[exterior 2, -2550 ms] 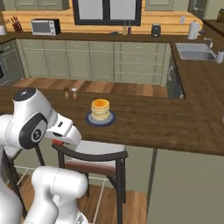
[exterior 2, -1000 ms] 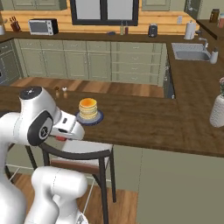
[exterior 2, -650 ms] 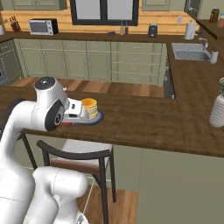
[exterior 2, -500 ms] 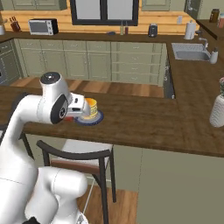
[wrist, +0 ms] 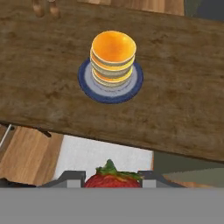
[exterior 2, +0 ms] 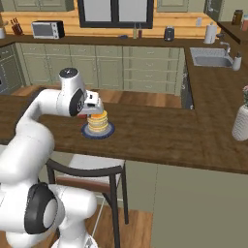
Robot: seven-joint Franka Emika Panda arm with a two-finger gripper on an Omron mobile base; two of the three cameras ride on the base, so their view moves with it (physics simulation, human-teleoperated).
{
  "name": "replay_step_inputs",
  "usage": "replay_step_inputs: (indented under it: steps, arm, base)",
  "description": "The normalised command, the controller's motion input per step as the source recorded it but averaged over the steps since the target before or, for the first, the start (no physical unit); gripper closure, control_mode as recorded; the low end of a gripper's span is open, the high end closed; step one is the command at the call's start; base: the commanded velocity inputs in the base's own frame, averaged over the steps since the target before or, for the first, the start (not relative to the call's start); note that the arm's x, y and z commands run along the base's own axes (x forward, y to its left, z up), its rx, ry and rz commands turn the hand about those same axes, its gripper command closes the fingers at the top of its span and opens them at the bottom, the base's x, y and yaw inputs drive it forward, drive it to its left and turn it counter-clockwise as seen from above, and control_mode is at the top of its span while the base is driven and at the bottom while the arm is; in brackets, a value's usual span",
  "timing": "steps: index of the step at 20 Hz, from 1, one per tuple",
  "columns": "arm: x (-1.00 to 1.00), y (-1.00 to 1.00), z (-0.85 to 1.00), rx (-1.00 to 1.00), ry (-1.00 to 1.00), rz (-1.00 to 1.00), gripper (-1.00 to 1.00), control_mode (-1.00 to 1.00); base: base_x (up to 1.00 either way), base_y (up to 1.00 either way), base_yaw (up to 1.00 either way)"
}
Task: Take the strawberry from the fridge and place it on top of the pancake, located on the dining counter.
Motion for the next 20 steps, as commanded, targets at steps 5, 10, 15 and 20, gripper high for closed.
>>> replay_step_inputs:
  steps: [5, 10, 15, 20]
  arm:
    - [1.00, 0.05, 0.10, 0.00, 0.05, 0.02, 1.00, -1.00]
    - [1.00, 0.31, -0.23, -0.06, 0.16, 0.00, 1.00, -1.00]
    - [0.99, 0.14, -0.45, -0.13, 0.17, 0.01, 1.00, -1.00]
    - [0.81, 0.01, -0.14, -0.05, 0.05, 0.01, 1.00, -1.00]
  base:
    - [0.00, 0.00, 0.00]
    - [0.00, 0.00, 0.00]
    - [0.00, 0.00, 0.00]
    - [0.00, 0.00, 0.00]
